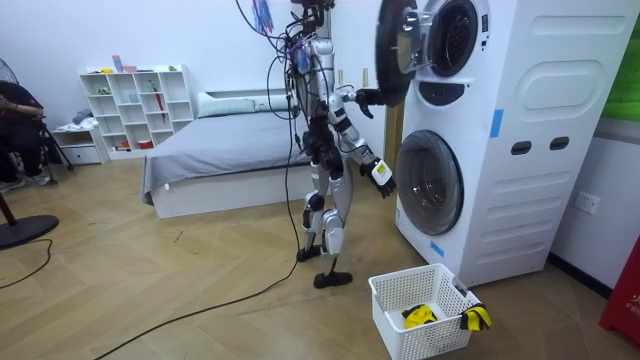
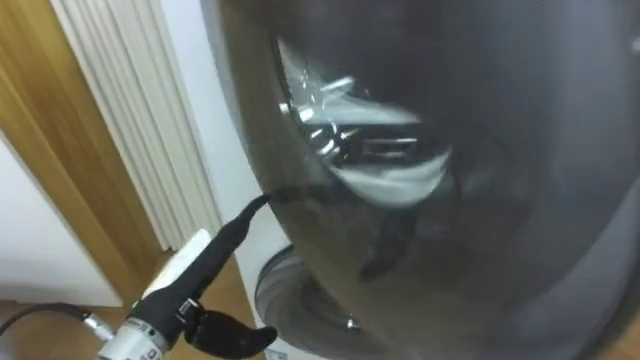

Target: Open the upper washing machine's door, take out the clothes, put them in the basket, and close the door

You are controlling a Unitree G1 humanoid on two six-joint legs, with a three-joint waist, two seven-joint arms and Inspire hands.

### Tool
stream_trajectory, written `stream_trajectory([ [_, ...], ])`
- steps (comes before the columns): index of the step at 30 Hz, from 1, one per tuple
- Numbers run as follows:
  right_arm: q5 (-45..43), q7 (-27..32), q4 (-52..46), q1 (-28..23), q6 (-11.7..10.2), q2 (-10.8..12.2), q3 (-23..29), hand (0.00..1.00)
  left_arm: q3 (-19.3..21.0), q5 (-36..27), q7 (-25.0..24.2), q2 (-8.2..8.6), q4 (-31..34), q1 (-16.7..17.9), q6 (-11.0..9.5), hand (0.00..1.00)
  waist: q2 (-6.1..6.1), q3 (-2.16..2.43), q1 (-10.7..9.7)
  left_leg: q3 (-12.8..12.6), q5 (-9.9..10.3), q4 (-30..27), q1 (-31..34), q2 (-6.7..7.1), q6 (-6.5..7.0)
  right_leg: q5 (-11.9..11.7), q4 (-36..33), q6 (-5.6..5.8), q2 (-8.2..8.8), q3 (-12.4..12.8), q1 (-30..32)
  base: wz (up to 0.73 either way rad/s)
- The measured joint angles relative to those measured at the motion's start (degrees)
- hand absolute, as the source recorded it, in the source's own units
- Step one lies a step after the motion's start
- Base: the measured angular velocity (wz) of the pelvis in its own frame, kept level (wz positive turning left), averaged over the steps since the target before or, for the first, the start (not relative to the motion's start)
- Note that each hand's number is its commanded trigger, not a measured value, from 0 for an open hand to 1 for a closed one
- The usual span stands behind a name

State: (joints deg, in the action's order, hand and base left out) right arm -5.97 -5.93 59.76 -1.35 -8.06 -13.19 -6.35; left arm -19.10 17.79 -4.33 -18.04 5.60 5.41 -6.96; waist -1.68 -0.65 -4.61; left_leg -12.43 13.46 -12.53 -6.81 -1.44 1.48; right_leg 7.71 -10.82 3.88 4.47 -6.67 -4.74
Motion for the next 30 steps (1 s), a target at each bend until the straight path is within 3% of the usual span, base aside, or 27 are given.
stream_trajectory([
  [6, 0.0, 1.7, 0.0, -0.1, 0.0, 0.2, -0.3, 0.0, -2.0, 0.0, -1.3, 0.91, 0.0, 0.2, 0.0, 0.0, -0.34, 0.2, -0.2, -1.3, 0.3, 0.9, -2.4, -0.66, -0.43, -0.4, 0.1, -0.77, -0.86, 0.2, -0.5, -0.25],
  [9, 0.4, 2.5, 0.0, -0.1, 0.0, 0.9, -0.3, 0.0, -3.3, -0.1, -1.4, 0.99, 0.0, 0.5, 0.0, 0.0, -0.18, 0.12, -1.4, -1.9, 0.5, 1.2, -3.5, -1.07, -0.8, -0.3, 0.2, -1.11, -1.31, 0.4, -1.1, -0.17],
  [14, 2.1, 3.4, 0.3, -0.4, 0.4, 1.8, -0.5, 0.0, -4.6, -0.1, -1.5, 1.94, 0.0, 0.9, 0.6, 0.0, -0.35, 0.19, -1.9, -5.1, 0.5, 2.9, -5.5, -1.66, -1.36, -0.2, 0.2, -1.45, -2.52, 3.7, -0.7, -0.33],
  [19, 2.3, 3.9, 0.4, -0.4, 0.7, 2.2, -0.9, 0.0, -5.0, -0.1, -1.9, 1.94, -0.2, 0.9, 0.8, 0.0, 0.24, -0.13, -3.1, -7.1, 0.7, 3.1, -6.0, -2.01, -1.7, -0.2, 0.2, -1.62, -3.33, 5.9, 0.1, -0.31],
  [22, 2.7, 4.5, 0.4, -0.4, 0.7, 2.4, -1.2, 0.0, -5.0, -0.1, -2.3, 2.09, -1.6, 0.9, 1.0, 0.0, 0.45, -0.16, -3.1, -8.1, 0.8, 3.1, -6.0, -2.19, -1.86, -0.3, 0.2, -1.74, -3.94, 8.1, 1.0, -0.35],
  [26, 4.6, 4.4, 0.5, -1.0, 0.7, 3.3, -1.5, 0.0, -5.3, -0.1, -2.5, 4.27, -7.0, -0.4, 1.3, 0.0, 1.01, -0.33, -4.5, -8.1, 0.8, 3.1, -5.9, -2.21, -1.86, -0.3, 0.2, -1.76, -4.03, 8.4, 1.4, -0.1],
  [30, 5.8, 3.3, 0.6, -1.0, 0.7, 4.4, -1.5, 0.0, -6.7, 0.1, -2.5, 5.15, -11.0, -2.3, 2.0, 0.0, 0.84, -0.23, -4.8, -8.0, 0.8, 3.1, -5.5, -2.21, -1.86, -0.3, 0.1, -1.82, -4.29, 9.5, 1.9, -0.16],
])
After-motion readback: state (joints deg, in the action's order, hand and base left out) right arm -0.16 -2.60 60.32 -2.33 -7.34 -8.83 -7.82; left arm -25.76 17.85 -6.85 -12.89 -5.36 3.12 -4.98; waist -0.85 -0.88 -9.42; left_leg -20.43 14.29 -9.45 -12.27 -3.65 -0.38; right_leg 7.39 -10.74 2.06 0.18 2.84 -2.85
